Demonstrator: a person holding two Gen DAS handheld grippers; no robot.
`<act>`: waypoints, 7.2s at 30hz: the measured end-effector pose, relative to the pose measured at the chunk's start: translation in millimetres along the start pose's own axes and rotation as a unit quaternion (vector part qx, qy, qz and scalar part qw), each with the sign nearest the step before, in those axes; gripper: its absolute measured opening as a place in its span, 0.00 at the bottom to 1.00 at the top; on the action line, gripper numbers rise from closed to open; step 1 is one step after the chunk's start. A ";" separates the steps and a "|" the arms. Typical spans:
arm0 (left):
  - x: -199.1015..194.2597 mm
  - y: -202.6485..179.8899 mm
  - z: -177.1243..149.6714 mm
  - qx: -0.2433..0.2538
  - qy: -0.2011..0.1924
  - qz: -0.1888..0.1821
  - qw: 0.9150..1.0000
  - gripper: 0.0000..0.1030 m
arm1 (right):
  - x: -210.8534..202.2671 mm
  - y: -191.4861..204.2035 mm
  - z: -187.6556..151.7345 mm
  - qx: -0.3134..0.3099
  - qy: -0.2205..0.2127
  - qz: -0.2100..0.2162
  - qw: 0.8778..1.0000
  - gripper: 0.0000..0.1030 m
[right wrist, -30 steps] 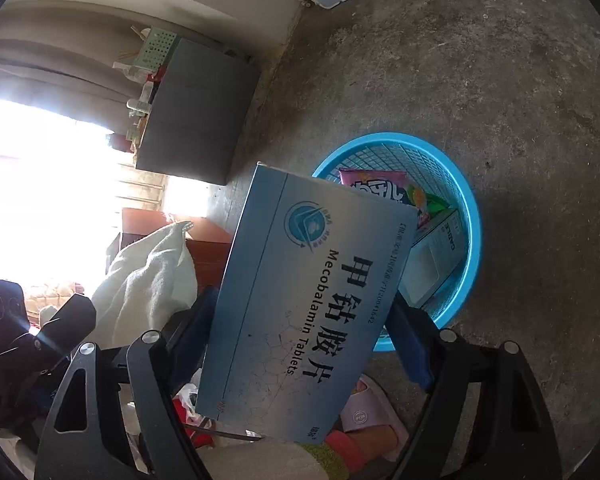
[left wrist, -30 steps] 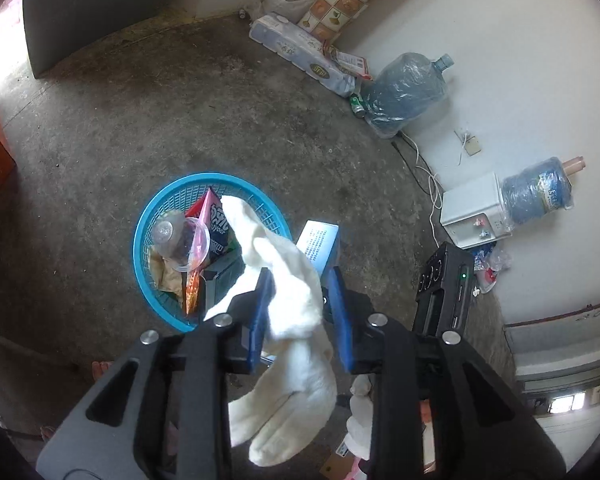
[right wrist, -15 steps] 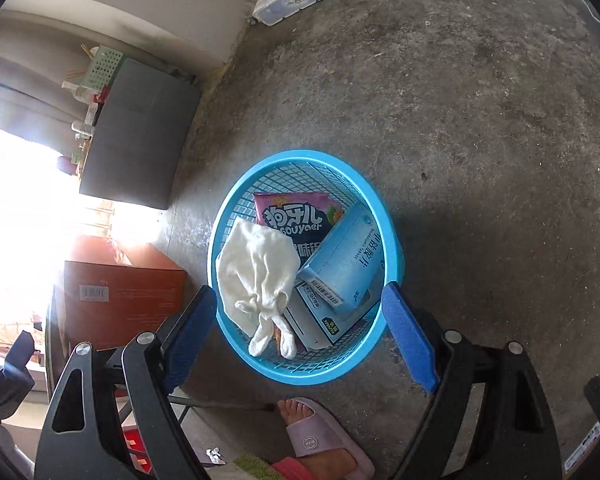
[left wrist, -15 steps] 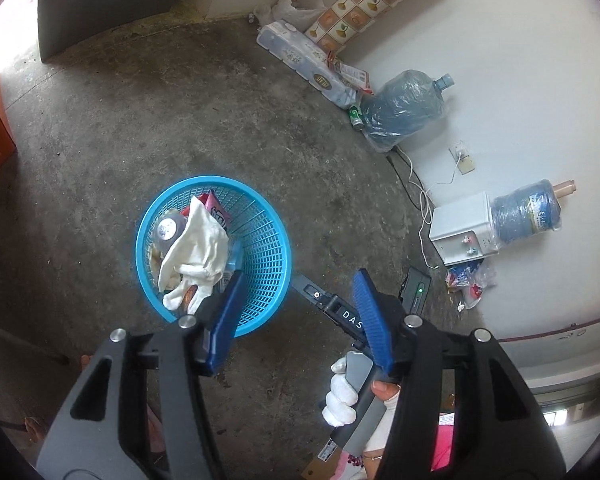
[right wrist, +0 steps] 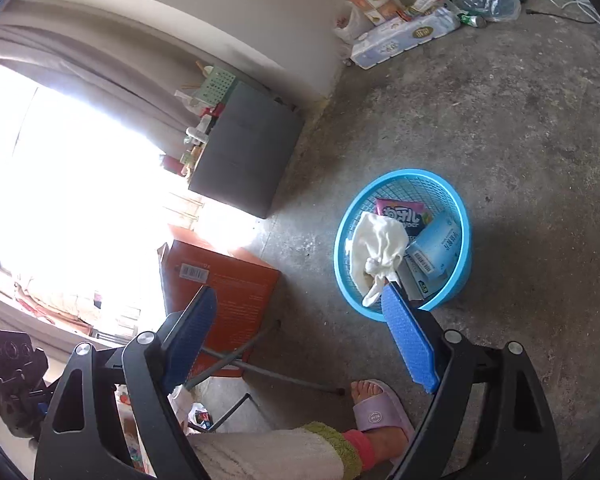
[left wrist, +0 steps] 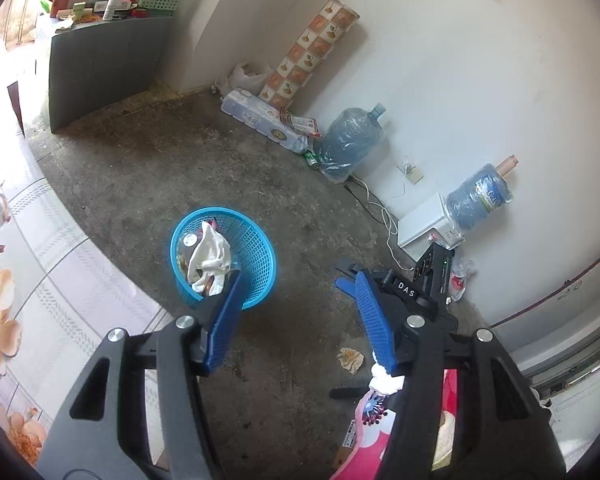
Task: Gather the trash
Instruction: 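Move both tools back over the table toward the yellow snack bag, then grasp the yellow snack bag with the left tool while the right tool grasps the red wrapper, then lift and carry the snack bag with the left tool while the right tool carries the red wrapper, then open both tools over the blue basket to drop the snack bag and wrapper, then move both tools back over the table toward the white AD bottle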
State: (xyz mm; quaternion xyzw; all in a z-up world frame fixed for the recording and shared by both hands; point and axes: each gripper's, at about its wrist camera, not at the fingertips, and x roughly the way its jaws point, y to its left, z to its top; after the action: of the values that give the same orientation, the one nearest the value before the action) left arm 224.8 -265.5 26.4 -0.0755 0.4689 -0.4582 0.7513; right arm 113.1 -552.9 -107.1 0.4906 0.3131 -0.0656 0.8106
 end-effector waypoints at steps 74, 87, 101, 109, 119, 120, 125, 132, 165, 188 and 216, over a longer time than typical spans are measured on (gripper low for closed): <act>-192.8 235.0 -164.2 -0.150 -0.105 0.363 0.914 0.14 | 260.5 405.2 -210.6 -0.424 0.250 -0.037 0.870 0.13; -196.7 208.2 -181.6 -0.162 -0.115 0.355 0.914 0.08 | 150.9 327.3 -237.9 -0.390 0.255 -0.008 0.885 0.13; -216.2 169.2 -171.6 -0.137 -0.150 0.352 0.914 0.04 | 134.4 316.3 -248.9 -0.373 0.245 0.001 0.895 0.13; -217.9 150.5 -162.9 -0.117 -0.159 0.352 0.915 0.04 | 122.5 318.0 -237.9 -0.367 0.230 0.008 0.901 0.13; -215.9 137.5 -153.1 -0.102 -0.164 0.355 0.915 0.04 | 110.8 311.6 -225.5 -0.350 0.222 0.017 0.910 0.13; -215.2 136.1 -152.6 -0.101 -0.164 0.355 0.915 0.04 | 109.9 310.7 -224.9 -0.348 0.221 0.017 0.911 0.13; -212.5 130.1 -148.9 -0.094 -0.162 0.356 0.915 0.04 | 105.1 305.4 -219.2 -0.342 0.217 0.021 0.914 0.13; -206.0 119.1 -142.9 -0.082 -0.162 0.355 0.917 0.04 | 95.2 296.0 -207.0 -0.329 0.208 0.027 0.921 0.13; 13.2 -0.2 -2.6 0.065 -0.021 0.179 0.981 0.04 | -6.0 74.8 -48.7 -0.099 0.025 -0.119 0.988 0.13; 324.3 21.7 60.1 0.054 0.195 0.153 0.967 0.24 | 156.8 -95.9 45.9 0.002 0.091 -0.220 0.971 0.49; 18.0 53.7 11.0 0.015 0.018 0.149 0.988 0.50 | 13.0 -33.5 -10.2 0.014 0.026 -0.107 0.994 0.59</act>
State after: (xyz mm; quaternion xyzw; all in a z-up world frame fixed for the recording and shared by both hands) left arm 269.0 -252.1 -8.2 0.0149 0.4810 -0.3491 0.8041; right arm 105.1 -558.8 -143.1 0.4674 0.3838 -0.1433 0.7834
